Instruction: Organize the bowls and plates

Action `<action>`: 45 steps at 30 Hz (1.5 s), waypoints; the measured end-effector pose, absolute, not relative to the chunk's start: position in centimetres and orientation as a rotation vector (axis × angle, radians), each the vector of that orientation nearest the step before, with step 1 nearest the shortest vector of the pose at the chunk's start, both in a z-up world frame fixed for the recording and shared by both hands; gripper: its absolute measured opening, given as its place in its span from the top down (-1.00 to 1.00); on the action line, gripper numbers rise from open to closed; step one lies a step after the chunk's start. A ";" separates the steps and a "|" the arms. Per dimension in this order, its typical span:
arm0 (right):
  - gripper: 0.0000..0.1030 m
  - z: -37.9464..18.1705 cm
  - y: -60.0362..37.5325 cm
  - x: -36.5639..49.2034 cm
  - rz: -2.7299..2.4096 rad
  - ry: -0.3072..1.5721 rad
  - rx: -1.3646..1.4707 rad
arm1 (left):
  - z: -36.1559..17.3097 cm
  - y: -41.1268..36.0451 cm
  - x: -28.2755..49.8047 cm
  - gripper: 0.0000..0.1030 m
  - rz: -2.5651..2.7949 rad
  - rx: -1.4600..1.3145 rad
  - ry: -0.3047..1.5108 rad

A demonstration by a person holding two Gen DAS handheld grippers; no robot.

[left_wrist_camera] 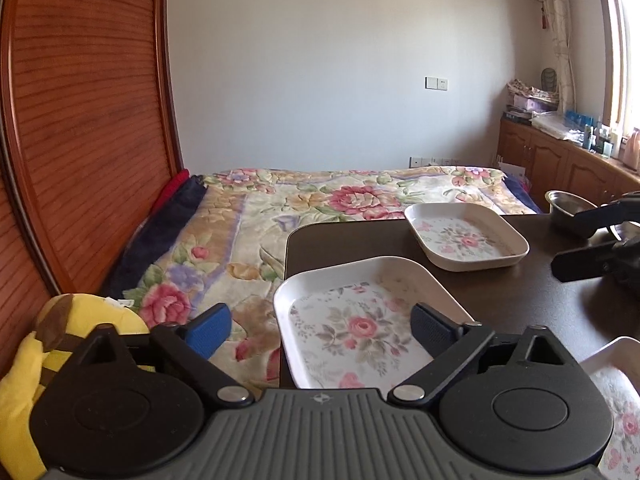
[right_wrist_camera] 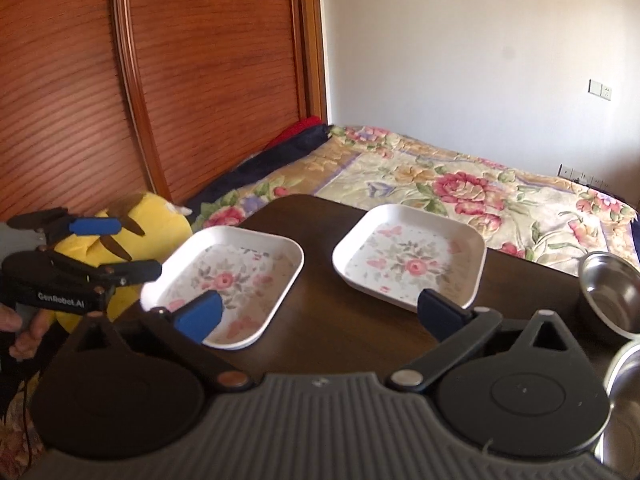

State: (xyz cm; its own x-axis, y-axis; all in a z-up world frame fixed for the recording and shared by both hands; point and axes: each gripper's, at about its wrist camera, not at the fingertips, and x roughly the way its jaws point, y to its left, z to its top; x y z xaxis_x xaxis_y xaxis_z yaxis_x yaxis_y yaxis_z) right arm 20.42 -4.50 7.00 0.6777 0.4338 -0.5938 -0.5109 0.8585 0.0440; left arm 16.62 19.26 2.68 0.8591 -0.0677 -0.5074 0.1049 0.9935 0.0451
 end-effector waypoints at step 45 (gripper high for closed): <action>0.64 1.6 1.3 25.7 0.671 0.833 -0.161 | -1.8 22.6 20.5 0.68 -0.133 -0.062 0.649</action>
